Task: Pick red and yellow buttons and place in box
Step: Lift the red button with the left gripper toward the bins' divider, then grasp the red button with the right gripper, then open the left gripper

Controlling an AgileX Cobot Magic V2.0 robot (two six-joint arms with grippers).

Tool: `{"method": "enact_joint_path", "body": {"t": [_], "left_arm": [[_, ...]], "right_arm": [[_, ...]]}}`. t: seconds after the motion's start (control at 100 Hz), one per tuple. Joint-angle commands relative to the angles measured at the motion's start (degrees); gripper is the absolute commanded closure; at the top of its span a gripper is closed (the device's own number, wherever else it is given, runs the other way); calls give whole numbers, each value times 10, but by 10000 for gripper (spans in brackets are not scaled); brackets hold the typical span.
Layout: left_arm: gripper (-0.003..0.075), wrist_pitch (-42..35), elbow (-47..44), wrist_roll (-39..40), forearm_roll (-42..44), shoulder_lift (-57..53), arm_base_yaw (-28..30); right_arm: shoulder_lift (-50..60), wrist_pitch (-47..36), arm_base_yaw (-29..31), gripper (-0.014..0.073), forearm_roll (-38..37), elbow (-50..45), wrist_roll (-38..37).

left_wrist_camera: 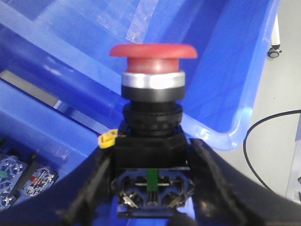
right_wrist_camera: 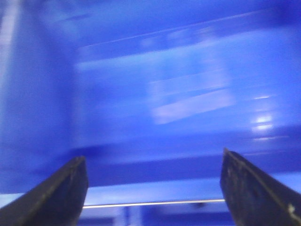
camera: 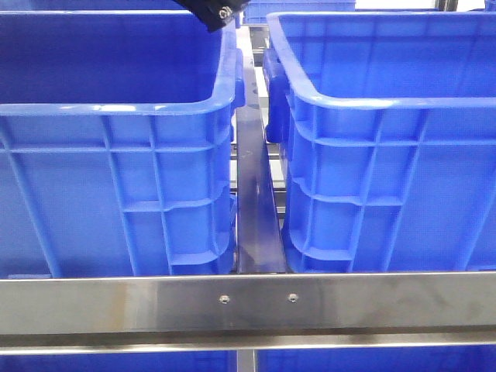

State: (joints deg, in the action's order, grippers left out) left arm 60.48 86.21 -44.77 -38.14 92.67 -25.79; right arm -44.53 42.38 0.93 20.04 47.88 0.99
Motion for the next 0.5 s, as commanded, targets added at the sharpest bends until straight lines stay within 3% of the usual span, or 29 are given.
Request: {"method": "enact_joint_path", "body": {"t": [0.0, 0.26, 0.38, 0.49], "left_arm": [[493, -17, 18, 1, -33, -24, -5], [493, -17, 18, 1, -33, -24, -5], [493, -17, 18, 1, -33, -24, -5], [493, -17, 18, 1, -33, -24, -5]], "right_arm": [[-33, -12, -1, 5, 111, 39, 61], [-127, 23, -7, 5, 428, 74, 226], [-175, 34, -30, 5, 522, 90, 283], [-219, 33, -60, 5, 564, 107, 307]]}}
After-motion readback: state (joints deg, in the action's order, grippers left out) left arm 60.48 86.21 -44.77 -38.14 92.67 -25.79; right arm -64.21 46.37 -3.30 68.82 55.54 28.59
